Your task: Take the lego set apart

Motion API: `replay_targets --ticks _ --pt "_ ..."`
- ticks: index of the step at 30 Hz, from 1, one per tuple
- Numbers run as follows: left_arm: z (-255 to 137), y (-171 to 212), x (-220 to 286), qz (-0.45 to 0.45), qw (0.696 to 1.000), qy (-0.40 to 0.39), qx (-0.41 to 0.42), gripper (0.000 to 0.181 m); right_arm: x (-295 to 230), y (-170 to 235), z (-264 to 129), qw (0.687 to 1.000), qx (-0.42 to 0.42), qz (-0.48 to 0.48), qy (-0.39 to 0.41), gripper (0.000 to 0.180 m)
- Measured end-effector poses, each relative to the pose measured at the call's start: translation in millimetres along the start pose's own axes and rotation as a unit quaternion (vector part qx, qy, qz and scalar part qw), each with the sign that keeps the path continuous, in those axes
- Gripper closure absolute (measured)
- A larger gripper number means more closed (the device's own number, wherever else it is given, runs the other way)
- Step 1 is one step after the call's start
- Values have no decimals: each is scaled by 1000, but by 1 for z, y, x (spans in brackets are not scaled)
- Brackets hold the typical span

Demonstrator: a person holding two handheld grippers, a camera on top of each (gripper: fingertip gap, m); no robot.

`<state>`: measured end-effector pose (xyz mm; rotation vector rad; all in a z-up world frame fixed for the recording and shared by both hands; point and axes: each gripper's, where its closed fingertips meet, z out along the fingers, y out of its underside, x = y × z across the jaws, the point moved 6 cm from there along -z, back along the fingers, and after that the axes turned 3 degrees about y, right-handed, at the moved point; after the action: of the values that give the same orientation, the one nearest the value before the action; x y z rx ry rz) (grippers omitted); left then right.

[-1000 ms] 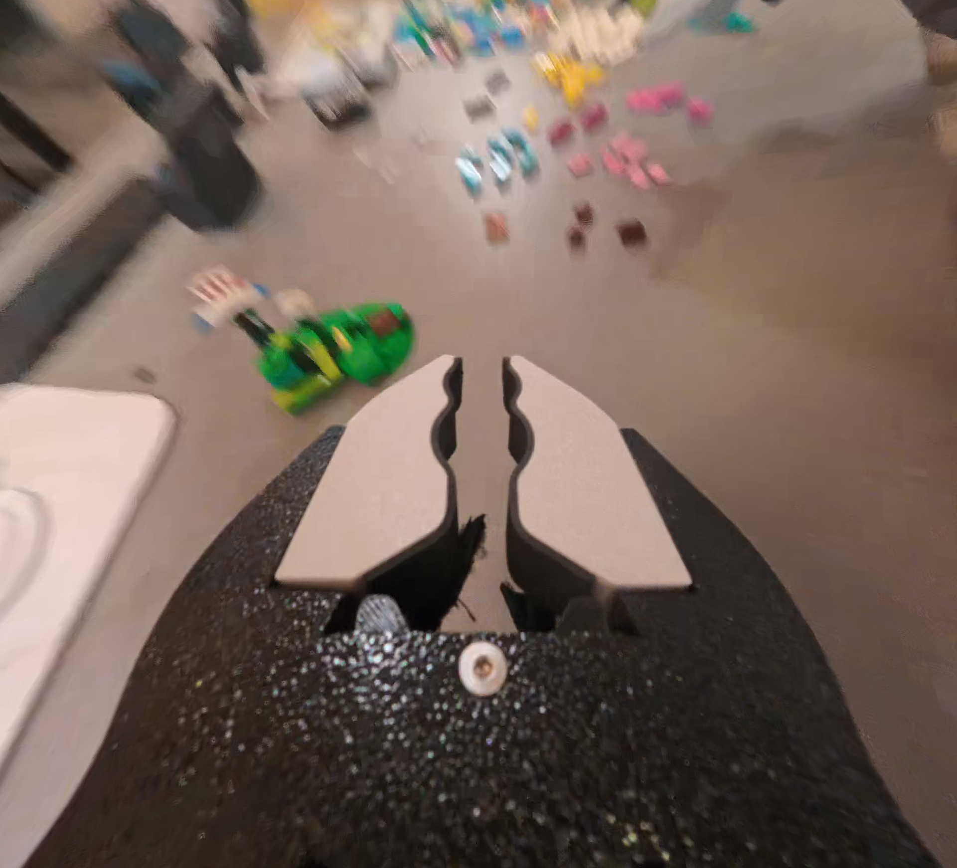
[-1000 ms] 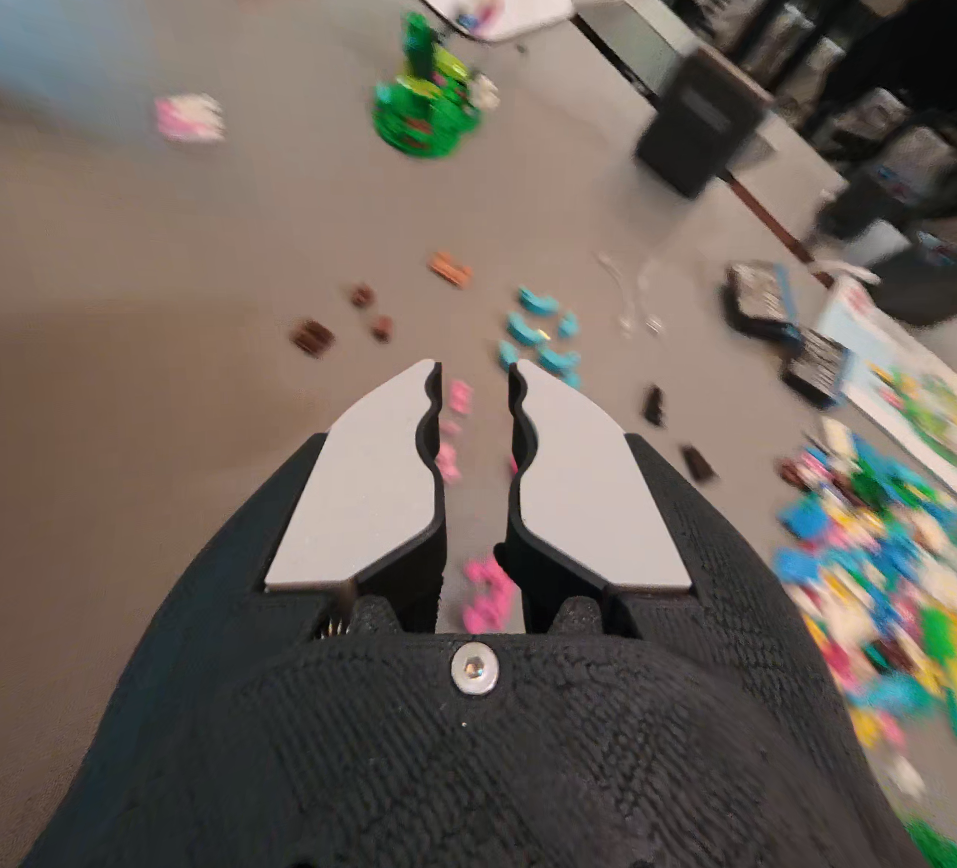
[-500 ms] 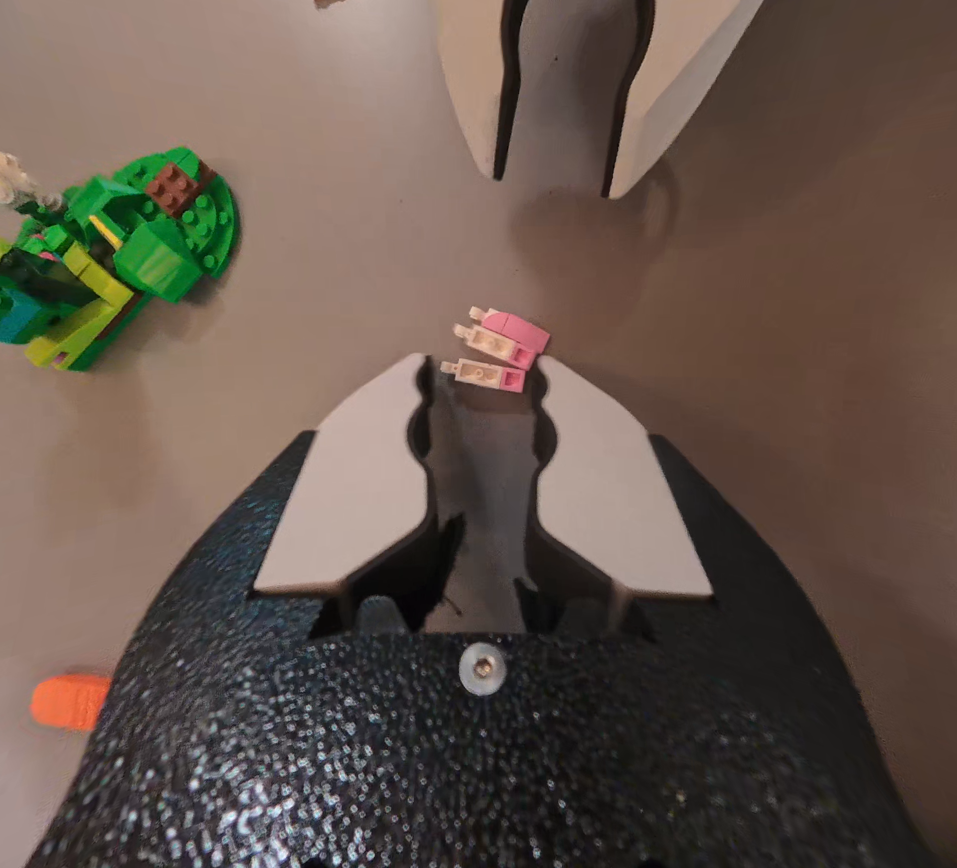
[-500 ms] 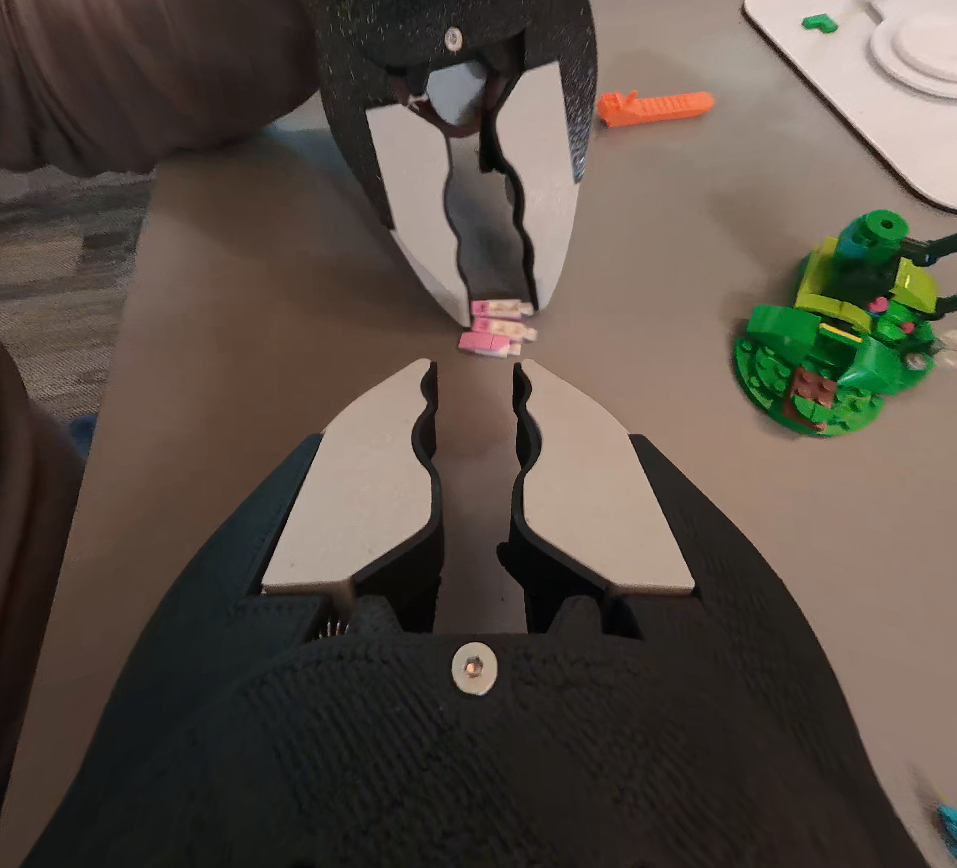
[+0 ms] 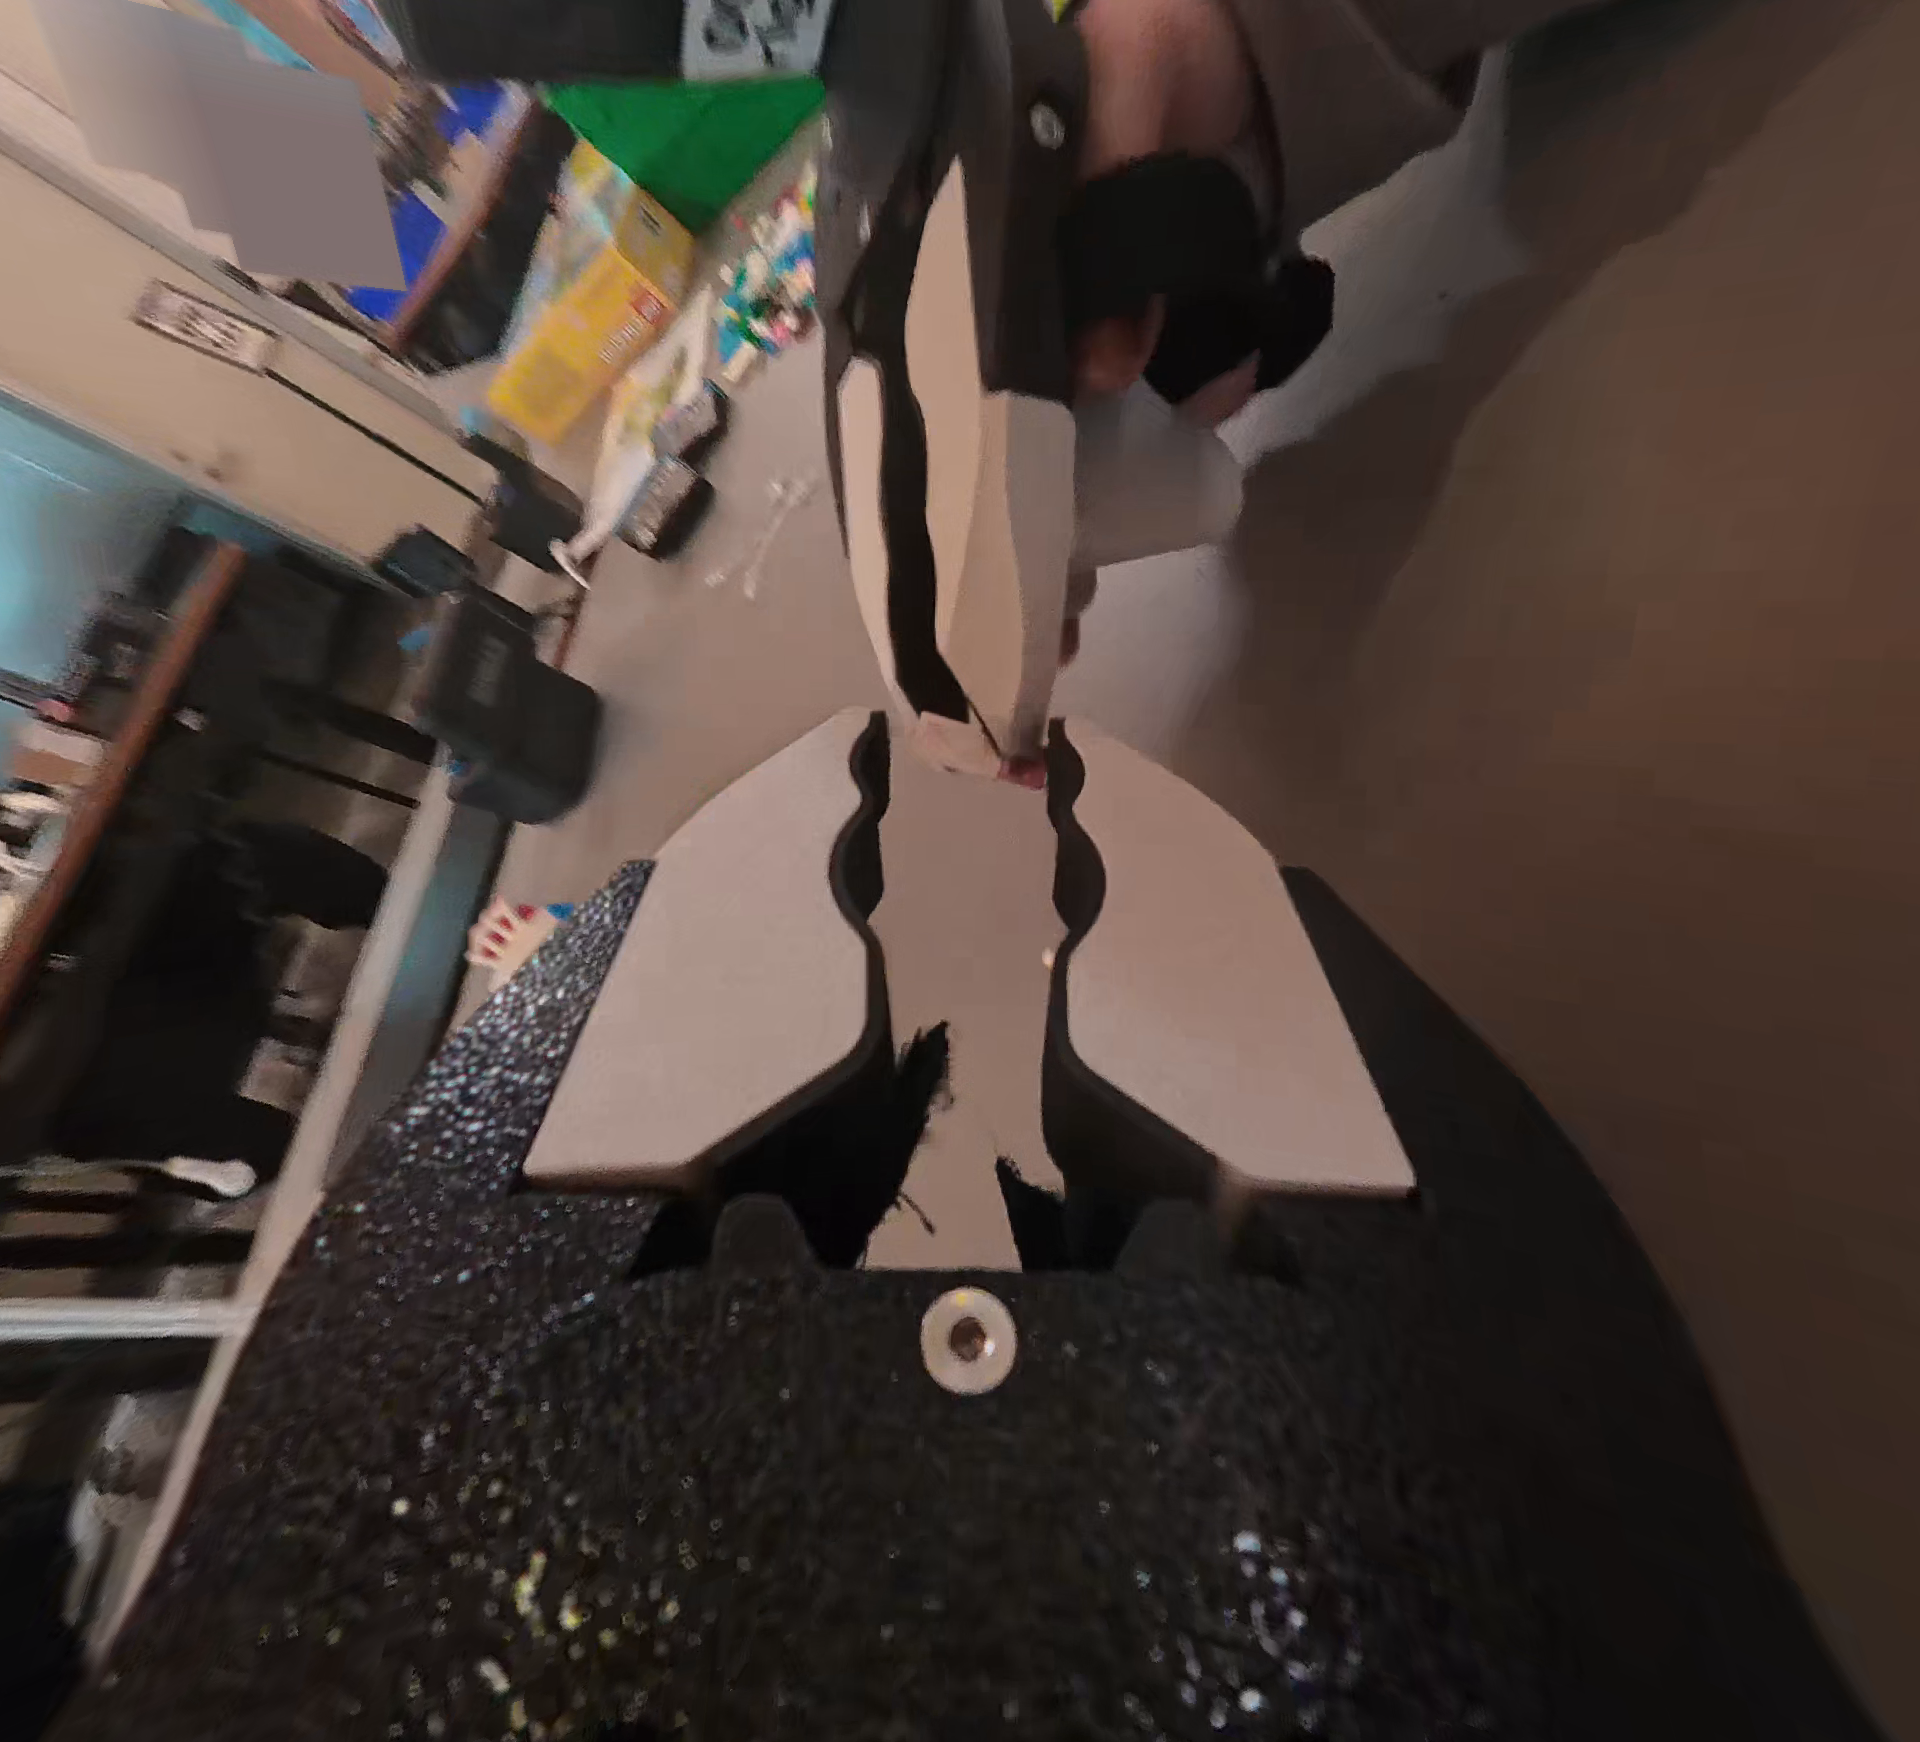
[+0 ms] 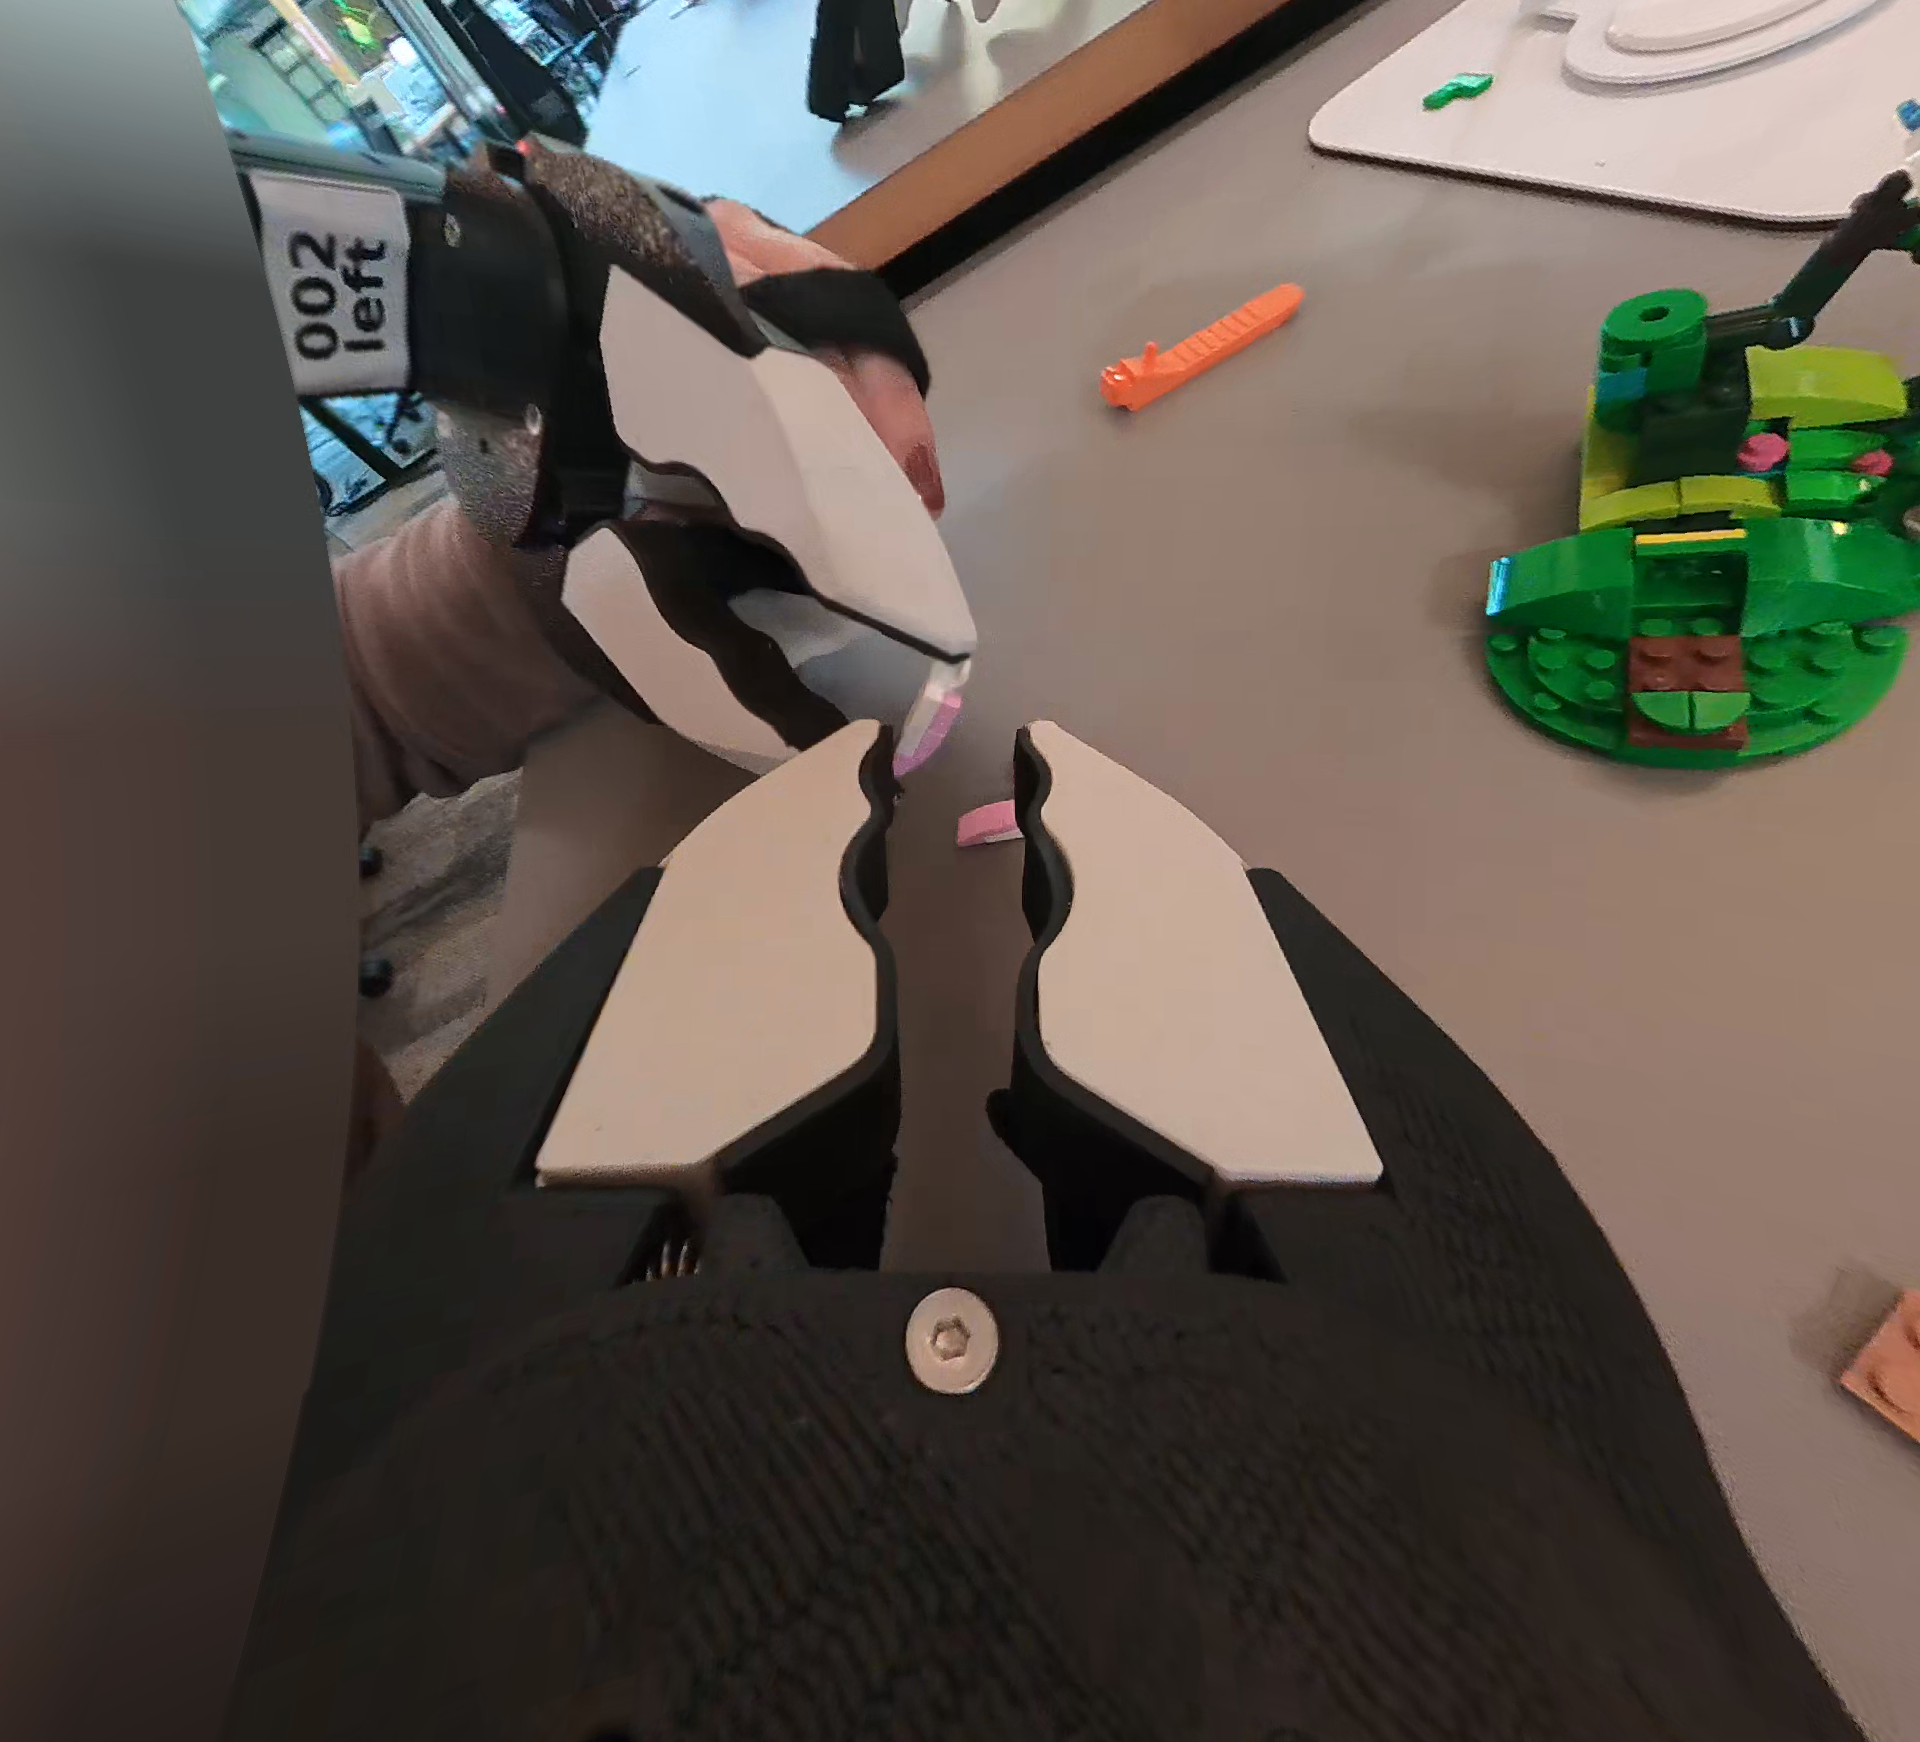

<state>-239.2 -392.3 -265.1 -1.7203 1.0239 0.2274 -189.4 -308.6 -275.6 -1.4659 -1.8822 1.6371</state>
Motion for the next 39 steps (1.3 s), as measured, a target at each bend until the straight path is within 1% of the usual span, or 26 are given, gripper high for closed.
replay_targets --ticks 1,3,6,7,8,11,13,14,15,17,20,22,24,27,28,30,32,34,37,39 --pt "0 -3 1 13 1000 -6 13 152 -1 0 0 1000 1 3 -8 159" --pt "-2 -9 0 21 998 -28 52 152 -6 -3 -2 998 23 29 -49 162" --pt "-6 -21 -3 21 990 -78 117 149 -13 -10 -8 983 65 95 -145 165" --pt "-7 -23 -3 22 987 -90 132 146 -15 -12 -10 979 77 97 -160 166" --pt "-7 -24 -3 16 986 -90 136 144 -16 -12 -11 980 81 86 -158 168" --pt "-4 -20 -6 -38 989 -66 124 136 -13 -13 -15 992 81 10 -92 173" --pt "-3 -14 -10 -106 986 -43 124 131 -7 -15 -20 995 78 -60 -10 173" --pt "-3 -12 -12 -143 981 -28 130 131 -4 -15 -21 991 73 -103 37 173" --pt "-3 -10 -15 -177 975 -20 133 132 -2 -15 -23 984 66 -147 82 173" --pt "-2 -6 -19 -225 965 -16 137 142 -2 -14 -23 961 49 -227 151 173" --pt "2 -3 -21 -261 956 -19 133 151 -6 -10 -17 912 16 -340 228 173" --pt "4 -2 -20 -273 953 -15 128 156 -9 -6 -12 879 -2 -400 259 173" --pt "7 0 -18 -280 953 -7 115 160 -10 -3 -8 853 -19 -442 278 173" --pt "12 1 -12 -266 958 9 103 173 -10 0 -5 830 -36 -472 296 173" --pt "12 1 -12 -260 961 6 98 173 -9 0 -5 826 -39 -476 300 173" --pt "13 1 -11 -257 962 9 90 174 -9 1 -5 828 -39 -475 295 173" --pt "12 1 -10 -269 958 35 91 174 -9 4 -7 844 -35 -467 262 172" --pt "11 2 -8 -281 952 68 101 174 -9 6 -10 873 -35 -436 214 169" --pt "7 -1 -6 -294 940 112 128 174 -8 12 -17 921 -46 -365 126 160" --pt "6 -3 -5 -301 934 130 141 174 -9 14 -21 946 -41 -315 67 158"
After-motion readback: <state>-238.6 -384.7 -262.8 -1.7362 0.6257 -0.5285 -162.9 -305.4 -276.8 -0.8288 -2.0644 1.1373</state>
